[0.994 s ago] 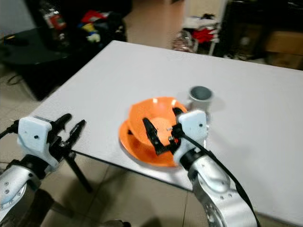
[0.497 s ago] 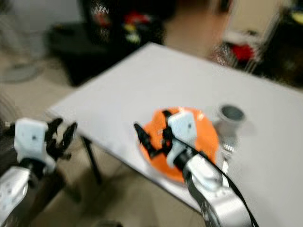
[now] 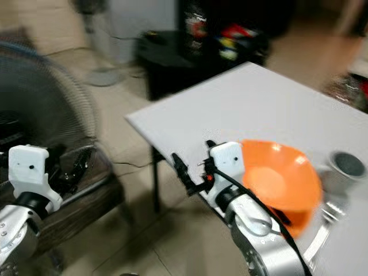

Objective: Setting the table

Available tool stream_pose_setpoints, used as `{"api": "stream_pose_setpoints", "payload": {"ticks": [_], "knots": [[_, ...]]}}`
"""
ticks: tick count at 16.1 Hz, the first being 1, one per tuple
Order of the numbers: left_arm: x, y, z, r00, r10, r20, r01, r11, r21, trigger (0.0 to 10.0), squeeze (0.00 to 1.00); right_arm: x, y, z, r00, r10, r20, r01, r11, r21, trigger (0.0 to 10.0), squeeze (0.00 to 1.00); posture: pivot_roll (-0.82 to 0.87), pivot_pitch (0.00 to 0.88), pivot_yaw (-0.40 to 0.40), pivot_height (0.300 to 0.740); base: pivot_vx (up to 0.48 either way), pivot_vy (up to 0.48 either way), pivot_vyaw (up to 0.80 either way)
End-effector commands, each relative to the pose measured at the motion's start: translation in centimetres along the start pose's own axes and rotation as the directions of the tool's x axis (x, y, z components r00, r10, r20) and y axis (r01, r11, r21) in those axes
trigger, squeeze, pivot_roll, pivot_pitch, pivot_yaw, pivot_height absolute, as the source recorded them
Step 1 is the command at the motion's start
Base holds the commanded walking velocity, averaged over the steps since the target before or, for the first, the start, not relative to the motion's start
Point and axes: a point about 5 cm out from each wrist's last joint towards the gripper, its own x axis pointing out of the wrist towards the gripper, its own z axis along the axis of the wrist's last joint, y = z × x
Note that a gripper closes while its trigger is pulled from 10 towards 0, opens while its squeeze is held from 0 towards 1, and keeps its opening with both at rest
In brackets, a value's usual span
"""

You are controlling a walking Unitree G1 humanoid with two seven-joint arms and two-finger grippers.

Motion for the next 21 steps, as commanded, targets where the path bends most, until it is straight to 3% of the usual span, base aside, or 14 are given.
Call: {"api": "stream_pose_setpoints", "payload": {"ticks": [1,4,7,8,10,14,21], "knots": [[0.1,0.5,0.8,0.995,0.072,0.071,-0.073,0.997,0.003,10.0,1.00,-0.1,-0.5,0.7,0.999,-0.033,0.037,0.034,0.999,-0.024,10.0,1.00,0.08,0.000,0.024,0.740,0.000,0.000,0.80],[0.4,0.3,1.4,0.993,0.055,0.106,-0.059,0.998,0.036,10.0,1.00,0.0,-0.8,1.6,0.993,-0.058,0.101,0.066,0.995,-0.077,10.0,1.00,0.08,0.000,0.033,0.740,0.000,0.000,0.80],[0.4,-0.2,1.2,0.996,0.011,0.088,-0.018,0.996,0.083,10.0,0.99,-0.2,-1.1,0.5,0.994,-0.098,0.054,0.099,0.995,-0.021,10.0,1.00,0.08,0.000,0.041,0.740,0.000,0.000,0.80],[0.4,-0.2,1.1,0.996,0.003,0.090,-0.011,0.996,0.085,10.0,0.69,-0.3,-1.2,0.3,0.993,-0.107,0.045,0.107,0.994,-0.010,10.0,1.00,0.08,0.000,0.041,0.740,0.000,0.000,0.80],[0.4,0.1,1.1,0.996,0.011,0.088,-0.019,0.995,0.100,10.0,0.56,-0.3,-1.6,-0.4,0.992,-0.130,-0.002,0.130,0.992,0.004,10.0,1.00,0.08,0.000,0.049,0.740,0.000,0.000,0.80],[0.6,0.0,1.1,0.997,-0.005,0.082,-0.003,0.994,0.107,10.0,0.49,-0.1,-1.1,-0.9,0.996,-0.083,-0.023,0.084,0.996,0.033,10.0,1.00,0.09,0.000,0.050,0.740,0.000,0.000,0.80],[0.6,0.1,1.1,0.997,-0.009,0.083,0.001,0.995,0.101,10.0,0.49,0.2,-0.8,-0.9,0.998,-0.057,-0.023,0.059,0.996,0.062,10.0,1.00,0.10,0.000,0.039,0.740,0.000,0.335,0.80]]}}
